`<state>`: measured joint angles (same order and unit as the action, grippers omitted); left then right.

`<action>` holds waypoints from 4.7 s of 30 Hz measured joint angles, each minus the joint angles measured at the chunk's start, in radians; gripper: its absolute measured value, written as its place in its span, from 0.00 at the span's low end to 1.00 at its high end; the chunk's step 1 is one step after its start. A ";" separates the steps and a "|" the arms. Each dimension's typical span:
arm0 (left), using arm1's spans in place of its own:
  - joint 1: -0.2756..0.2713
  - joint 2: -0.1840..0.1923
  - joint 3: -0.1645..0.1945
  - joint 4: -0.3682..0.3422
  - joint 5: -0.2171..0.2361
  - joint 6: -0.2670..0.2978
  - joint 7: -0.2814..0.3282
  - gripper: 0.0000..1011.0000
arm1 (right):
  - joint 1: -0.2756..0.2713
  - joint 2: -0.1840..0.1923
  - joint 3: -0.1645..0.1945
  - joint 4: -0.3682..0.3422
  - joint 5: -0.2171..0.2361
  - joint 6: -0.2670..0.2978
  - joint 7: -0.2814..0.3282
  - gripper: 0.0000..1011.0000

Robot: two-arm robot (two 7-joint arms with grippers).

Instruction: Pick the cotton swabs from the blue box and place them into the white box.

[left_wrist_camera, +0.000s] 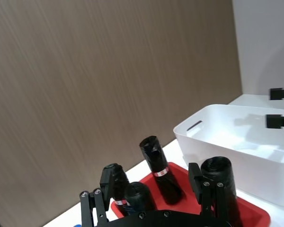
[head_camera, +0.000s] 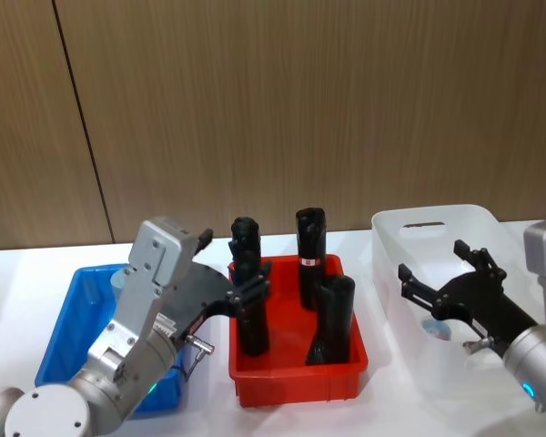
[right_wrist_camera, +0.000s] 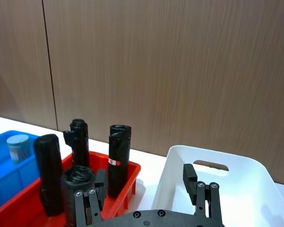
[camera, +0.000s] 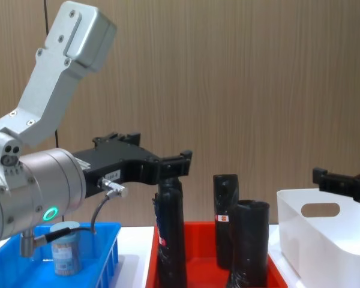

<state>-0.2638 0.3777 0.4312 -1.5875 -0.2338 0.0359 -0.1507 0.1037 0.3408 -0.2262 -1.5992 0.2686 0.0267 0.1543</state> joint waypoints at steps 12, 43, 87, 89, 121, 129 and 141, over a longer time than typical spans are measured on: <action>0.025 0.005 0.022 -0.037 0.032 -0.022 0.131 0.99 | -0.099 -0.003 0.000 -0.141 0.017 0.006 -0.074 0.99; 0.027 0.004 0.023 -0.039 0.033 -0.023 0.140 0.99 | -0.111 -0.004 0.001 -0.164 0.020 0.019 -0.055 0.99; 0.027 0.004 0.023 -0.039 0.033 -0.022 0.140 0.99 | 0.141 -0.096 -0.040 0.152 0.024 0.234 0.287 0.99; 0.027 0.004 0.023 -0.039 0.033 -0.022 0.140 0.99 | 0.158 -0.104 -0.043 0.178 0.019 0.235 0.294 0.99; 0.027 0.004 0.023 -0.039 0.033 -0.022 0.140 0.99 | 0.274 -0.155 -0.064 0.364 -0.030 0.212 0.297 0.99; 0.027 0.004 0.023 -0.039 0.033 -0.022 0.140 0.99 | 0.286 -0.161 -0.070 0.384 -0.036 0.210 0.300 0.79; 0.027 0.004 0.023 -0.039 0.033 -0.022 0.140 0.99 | 0.284 -0.158 -0.071 0.370 -0.026 0.207 0.304 0.50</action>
<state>-0.2372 0.3821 0.4542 -1.6262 -0.2004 0.0138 -0.0109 0.3875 0.1828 -0.2970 -1.2289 0.2430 0.2334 0.4581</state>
